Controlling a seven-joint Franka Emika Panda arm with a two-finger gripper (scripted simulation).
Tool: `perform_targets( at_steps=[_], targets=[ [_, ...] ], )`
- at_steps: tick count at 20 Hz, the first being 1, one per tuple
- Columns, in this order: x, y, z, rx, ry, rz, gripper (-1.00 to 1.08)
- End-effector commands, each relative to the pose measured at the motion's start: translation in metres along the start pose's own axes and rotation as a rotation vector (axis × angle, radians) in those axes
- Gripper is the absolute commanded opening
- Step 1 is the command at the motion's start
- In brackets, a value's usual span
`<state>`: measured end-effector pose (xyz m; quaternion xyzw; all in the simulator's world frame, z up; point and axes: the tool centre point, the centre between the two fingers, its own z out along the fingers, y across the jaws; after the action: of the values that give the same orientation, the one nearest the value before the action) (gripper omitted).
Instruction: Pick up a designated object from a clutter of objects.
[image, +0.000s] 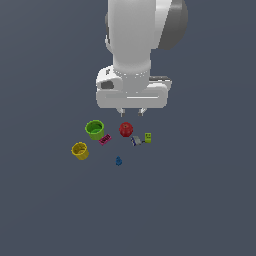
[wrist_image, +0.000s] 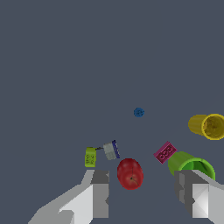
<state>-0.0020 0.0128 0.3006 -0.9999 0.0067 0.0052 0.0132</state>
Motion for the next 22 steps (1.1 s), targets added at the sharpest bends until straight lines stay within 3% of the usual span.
perform_targets(
  at_steps=[1, 6, 11, 17, 22],
  targets=[
    [-0.001, 0.009, 0.007, 0.004, -0.003, 0.011, 0.28],
    [-0.007, 0.041, 0.033, 0.020, -0.009, 0.051, 0.28],
    [-0.023, 0.090, 0.073, 0.040, -0.017, 0.118, 0.28],
    [-0.065, 0.163, 0.131, 0.059, -0.025, 0.229, 0.28],
    [-0.102, 0.204, 0.165, 0.063, -0.030, 0.304, 0.28]
  ],
)
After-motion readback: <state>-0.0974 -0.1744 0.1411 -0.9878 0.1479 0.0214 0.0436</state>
